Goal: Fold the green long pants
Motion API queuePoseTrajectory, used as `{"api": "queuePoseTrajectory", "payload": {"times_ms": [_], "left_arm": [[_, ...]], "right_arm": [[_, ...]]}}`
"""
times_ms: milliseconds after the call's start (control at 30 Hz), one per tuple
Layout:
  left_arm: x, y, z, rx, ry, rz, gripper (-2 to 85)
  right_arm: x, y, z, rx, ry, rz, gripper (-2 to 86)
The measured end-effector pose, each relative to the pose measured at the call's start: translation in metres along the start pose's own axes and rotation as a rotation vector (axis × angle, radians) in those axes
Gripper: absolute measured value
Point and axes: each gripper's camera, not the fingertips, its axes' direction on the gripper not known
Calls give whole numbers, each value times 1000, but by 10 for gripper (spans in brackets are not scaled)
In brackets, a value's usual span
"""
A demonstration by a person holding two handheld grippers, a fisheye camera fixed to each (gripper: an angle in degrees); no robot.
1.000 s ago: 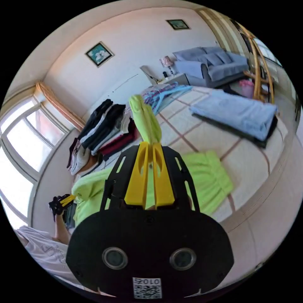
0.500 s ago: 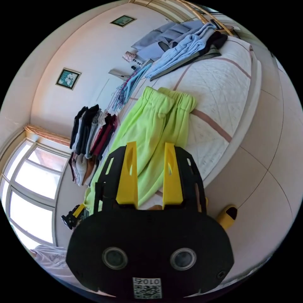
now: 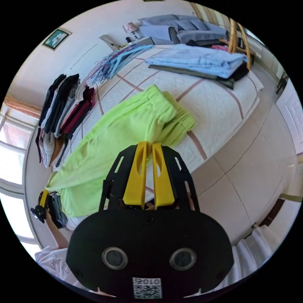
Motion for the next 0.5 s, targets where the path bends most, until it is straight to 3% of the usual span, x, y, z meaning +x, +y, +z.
{"api": "queuePoseTrajectory", "payload": {"times_ms": [200, 367, 500], "left_arm": [[29, 9, 15, -41, 62, 32, -3], [20, -2, 21, -42, 73, -6, -3], [22, -10, 23, -43, 57, 1, -3]], "right_arm": [[52, 30, 18, 78, -288, 137, 54], [37, 26, -27, 265, -116, 101, 89], [23, -1, -9, 153, -46, 78, 112]]}}
